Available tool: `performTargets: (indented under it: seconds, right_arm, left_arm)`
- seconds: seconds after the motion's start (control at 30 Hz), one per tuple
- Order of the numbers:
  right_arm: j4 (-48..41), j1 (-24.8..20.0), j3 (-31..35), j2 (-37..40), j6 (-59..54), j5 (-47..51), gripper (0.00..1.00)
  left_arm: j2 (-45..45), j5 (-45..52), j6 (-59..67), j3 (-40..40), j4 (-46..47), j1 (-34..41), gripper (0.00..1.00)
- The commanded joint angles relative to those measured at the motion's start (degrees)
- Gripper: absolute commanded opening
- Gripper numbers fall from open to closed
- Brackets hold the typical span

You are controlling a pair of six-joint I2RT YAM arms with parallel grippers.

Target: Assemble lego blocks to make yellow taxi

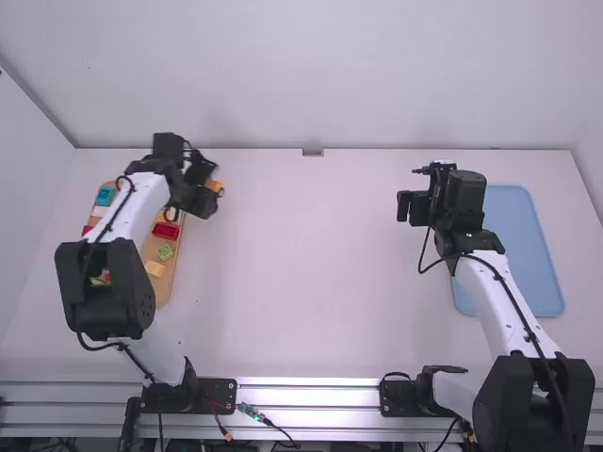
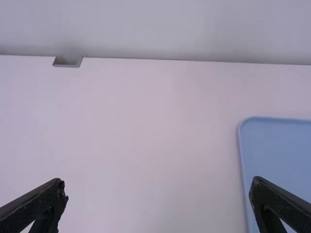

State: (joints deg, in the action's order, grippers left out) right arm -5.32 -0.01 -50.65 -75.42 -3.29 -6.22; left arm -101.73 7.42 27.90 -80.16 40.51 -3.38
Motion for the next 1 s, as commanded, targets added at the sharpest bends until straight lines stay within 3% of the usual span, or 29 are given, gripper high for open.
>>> performTargets:
  seconds: [0.0,0.17,0.47,0.63,0.97]
  right_arm:
    - [0.15,-0.04,-1.57,-0.08,0.04,0.20,0.99]
    - [0.02,-0.04,-1.55,-0.08,0.04,0.17,0.99]
    - [-0.13,-0.04,-1.51,-0.08,0.07,0.24,0.99]
    - [-1.16,-0.04,-1.51,0.69,0.42,0.22,0.99]
    - [-4.48,-0.04,-1.44,4.99,0.26,0.22,0.99]
  left_arm:
    - [2.26,0.63,7.69,2.47,2.00,6.49,0.02]
    - [2.33,0.13,13.16,4.85,5.91,19.19,0.02]
    - [2.33,-5.60,21.92,13.16,-2.61,35.95,0.02]
    - [1.06,-6.01,22.12,17.44,-9.52,37.48,0.02]
    - [-4.10,-1.22,27.54,14.10,-5.19,36.83,0.02]
